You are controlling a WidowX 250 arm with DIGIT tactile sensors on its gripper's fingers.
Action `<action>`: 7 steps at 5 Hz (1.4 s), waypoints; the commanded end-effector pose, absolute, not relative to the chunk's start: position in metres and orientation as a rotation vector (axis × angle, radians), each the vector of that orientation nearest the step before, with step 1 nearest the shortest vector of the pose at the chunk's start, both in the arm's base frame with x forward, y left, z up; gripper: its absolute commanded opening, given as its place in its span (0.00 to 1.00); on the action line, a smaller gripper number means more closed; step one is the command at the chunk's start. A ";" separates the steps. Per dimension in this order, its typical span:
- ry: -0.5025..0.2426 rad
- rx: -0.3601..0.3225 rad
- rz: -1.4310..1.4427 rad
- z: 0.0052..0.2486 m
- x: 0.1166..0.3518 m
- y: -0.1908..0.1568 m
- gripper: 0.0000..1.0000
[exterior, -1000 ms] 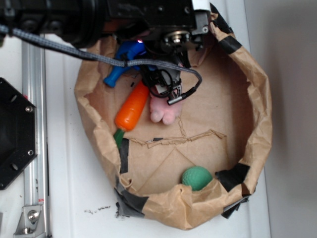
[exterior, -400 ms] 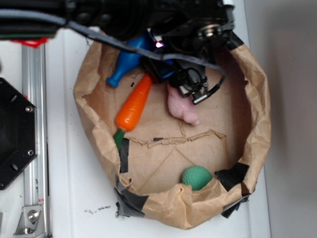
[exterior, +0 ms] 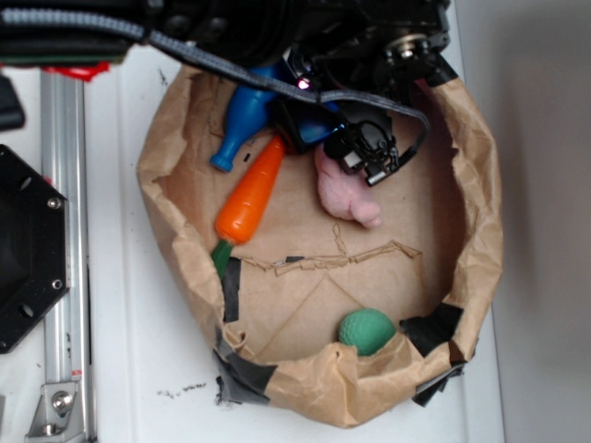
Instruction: Grab the black box.
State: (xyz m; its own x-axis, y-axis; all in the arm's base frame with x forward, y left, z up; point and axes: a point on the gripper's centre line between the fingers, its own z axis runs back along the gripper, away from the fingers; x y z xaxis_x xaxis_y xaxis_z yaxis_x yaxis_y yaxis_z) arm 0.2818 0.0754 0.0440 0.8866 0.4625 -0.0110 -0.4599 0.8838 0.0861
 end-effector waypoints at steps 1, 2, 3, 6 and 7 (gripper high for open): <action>-0.019 0.077 0.461 0.058 0.279 0.076 0.00; -0.014 0.086 0.444 0.059 0.269 0.075 0.00; -0.044 0.076 0.422 0.072 0.259 0.072 0.00; -0.065 0.061 0.389 0.084 0.249 0.063 1.00; -0.054 0.073 0.389 0.078 0.248 0.065 1.00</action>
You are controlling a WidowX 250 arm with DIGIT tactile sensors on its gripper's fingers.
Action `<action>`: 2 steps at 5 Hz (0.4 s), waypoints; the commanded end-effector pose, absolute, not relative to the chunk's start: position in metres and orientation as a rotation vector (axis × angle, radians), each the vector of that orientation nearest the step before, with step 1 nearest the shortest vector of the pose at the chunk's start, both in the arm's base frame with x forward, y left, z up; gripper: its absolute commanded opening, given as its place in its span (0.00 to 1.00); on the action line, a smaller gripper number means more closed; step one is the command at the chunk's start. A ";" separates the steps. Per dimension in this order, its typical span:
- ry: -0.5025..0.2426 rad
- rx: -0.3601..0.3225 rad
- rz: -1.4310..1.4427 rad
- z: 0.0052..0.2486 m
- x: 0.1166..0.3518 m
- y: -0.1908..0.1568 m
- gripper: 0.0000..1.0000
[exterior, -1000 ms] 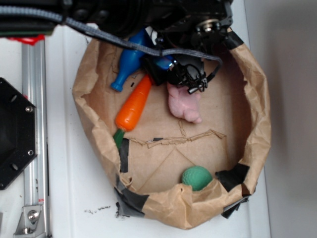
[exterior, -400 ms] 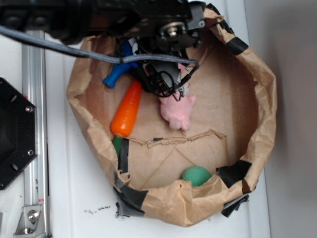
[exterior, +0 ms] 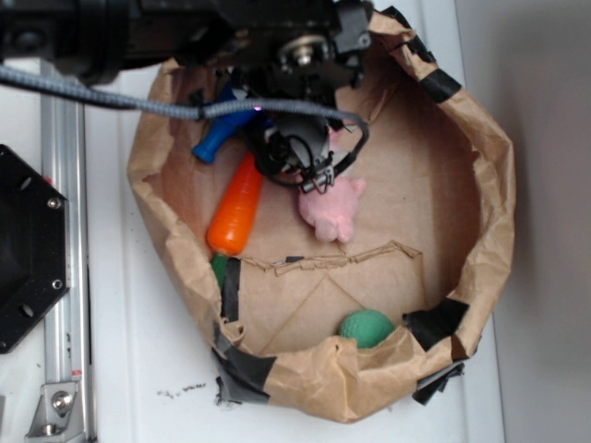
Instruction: Grab the black box.
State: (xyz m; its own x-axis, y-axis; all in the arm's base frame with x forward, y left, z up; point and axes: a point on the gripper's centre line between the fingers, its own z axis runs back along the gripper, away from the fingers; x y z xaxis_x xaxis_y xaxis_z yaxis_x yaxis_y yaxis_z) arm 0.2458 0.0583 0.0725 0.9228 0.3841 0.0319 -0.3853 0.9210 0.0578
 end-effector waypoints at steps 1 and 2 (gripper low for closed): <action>-0.057 0.071 0.384 0.076 0.247 0.063 1.00; -0.066 0.099 0.412 0.066 0.248 0.062 1.00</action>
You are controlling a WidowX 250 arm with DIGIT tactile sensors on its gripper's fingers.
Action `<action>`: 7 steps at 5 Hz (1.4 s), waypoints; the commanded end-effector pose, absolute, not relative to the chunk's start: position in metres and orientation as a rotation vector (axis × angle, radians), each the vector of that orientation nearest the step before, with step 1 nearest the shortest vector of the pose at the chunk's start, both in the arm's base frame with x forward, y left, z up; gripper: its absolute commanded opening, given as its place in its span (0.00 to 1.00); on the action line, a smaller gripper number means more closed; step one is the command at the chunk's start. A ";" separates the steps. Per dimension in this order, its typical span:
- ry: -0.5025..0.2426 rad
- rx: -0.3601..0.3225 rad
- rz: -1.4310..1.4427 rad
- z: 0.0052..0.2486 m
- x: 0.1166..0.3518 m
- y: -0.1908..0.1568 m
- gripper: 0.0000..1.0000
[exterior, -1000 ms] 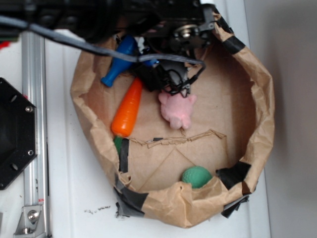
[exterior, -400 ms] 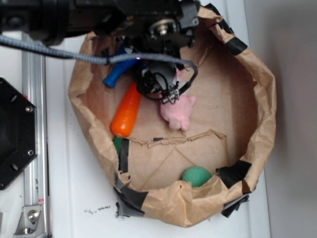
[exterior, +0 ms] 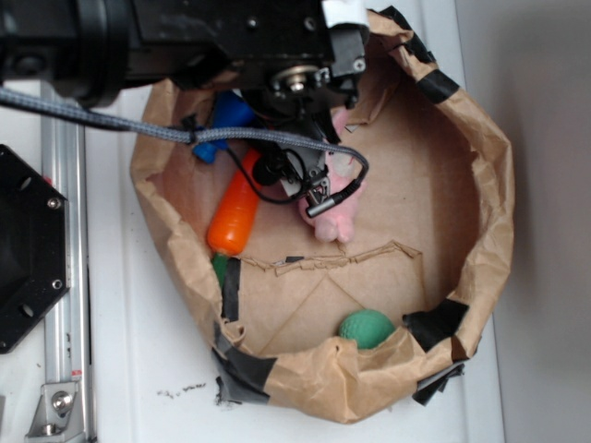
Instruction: Grab the black box.
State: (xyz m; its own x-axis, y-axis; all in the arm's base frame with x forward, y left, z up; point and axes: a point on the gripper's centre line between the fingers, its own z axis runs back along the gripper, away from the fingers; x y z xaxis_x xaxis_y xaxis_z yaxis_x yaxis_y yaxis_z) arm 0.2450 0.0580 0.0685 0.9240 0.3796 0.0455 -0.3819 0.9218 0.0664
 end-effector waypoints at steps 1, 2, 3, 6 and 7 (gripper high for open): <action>-0.035 0.118 0.409 0.046 0.253 0.064 1.00; -0.040 0.137 0.402 0.052 0.258 0.063 1.00; -0.040 0.137 0.402 0.052 0.258 0.063 1.00; -0.062 0.248 0.338 0.033 0.239 0.054 1.00; -0.015 0.239 0.299 0.012 0.244 0.053 1.00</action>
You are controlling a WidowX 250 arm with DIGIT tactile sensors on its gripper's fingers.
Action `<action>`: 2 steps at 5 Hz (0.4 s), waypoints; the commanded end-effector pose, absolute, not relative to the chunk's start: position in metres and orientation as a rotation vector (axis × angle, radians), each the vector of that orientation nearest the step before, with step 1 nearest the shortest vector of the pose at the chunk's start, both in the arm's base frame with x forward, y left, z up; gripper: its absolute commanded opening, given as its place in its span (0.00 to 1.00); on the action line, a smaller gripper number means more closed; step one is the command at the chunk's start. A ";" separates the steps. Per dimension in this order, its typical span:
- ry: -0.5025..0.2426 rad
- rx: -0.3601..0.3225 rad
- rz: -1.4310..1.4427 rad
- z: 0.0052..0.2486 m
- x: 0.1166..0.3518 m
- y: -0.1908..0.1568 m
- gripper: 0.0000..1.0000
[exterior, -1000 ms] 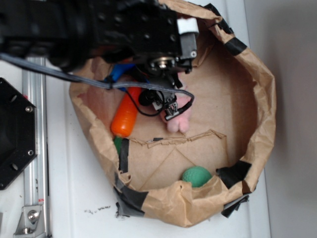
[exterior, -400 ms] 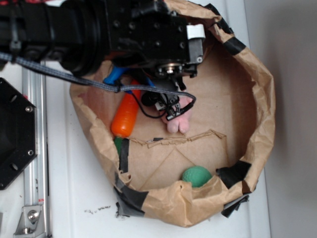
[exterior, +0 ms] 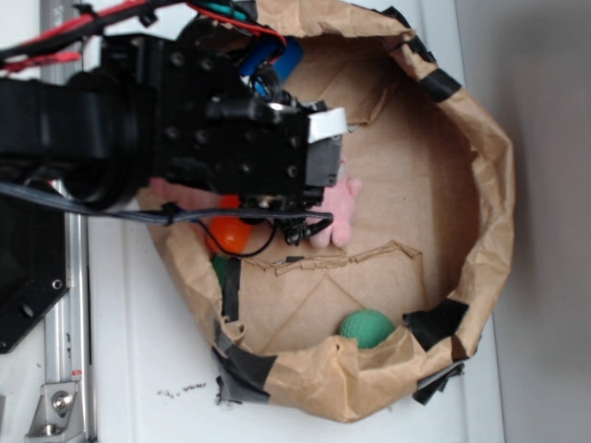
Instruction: Grab the black box.
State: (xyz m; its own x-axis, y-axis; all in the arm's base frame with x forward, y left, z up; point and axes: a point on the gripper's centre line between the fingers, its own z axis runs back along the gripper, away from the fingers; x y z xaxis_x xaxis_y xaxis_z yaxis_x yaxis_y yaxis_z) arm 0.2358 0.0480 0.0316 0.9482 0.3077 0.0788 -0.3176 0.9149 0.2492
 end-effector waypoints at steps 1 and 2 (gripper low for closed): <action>-0.013 0.236 0.284 0.012 0.245 0.050 1.00; -0.008 0.233 0.300 0.012 0.252 0.054 1.00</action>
State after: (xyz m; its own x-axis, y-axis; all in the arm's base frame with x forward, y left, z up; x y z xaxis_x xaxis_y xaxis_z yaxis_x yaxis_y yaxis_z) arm 0.2543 0.0441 0.0181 0.9597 0.2737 0.0632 -0.2809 0.9324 0.2273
